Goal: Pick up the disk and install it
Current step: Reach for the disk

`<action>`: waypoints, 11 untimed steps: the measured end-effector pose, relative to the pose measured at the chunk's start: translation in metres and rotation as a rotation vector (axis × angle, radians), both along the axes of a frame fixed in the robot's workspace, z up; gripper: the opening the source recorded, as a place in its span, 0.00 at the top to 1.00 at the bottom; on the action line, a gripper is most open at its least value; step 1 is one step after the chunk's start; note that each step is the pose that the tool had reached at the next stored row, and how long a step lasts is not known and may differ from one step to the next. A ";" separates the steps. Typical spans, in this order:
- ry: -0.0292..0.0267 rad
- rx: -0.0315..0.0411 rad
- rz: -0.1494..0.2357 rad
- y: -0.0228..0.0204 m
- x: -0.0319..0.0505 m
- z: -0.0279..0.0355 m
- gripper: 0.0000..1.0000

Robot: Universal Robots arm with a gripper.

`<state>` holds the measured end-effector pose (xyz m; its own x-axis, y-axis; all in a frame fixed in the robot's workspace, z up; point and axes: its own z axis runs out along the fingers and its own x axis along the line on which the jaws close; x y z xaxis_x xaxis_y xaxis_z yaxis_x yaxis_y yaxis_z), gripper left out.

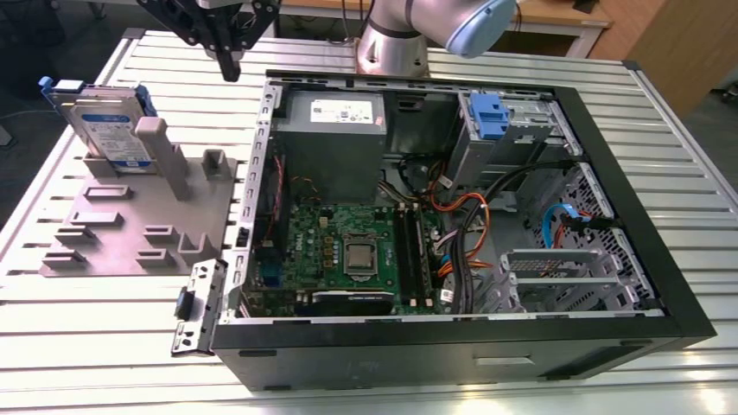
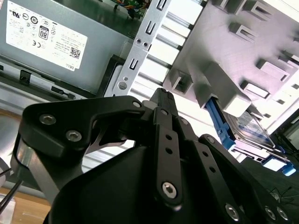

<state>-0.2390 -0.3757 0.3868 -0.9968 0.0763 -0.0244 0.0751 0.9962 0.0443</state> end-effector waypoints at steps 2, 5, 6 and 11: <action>0.0000 0.0000 0.000 0.0000 -0.0007 0.0000 0.89; 0.0000 0.0000 0.000 0.0000 -0.0029 0.0000 0.89; 0.0000 0.0000 0.000 0.0000 -0.0036 0.0000 0.89; -0.0001 0.0001 0.000 0.0000 -0.0068 -0.0001 0.89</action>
<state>-0.2458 -0.3757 0.3866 -0.9968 0.0762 -0.0245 0.0751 0.9962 0.0444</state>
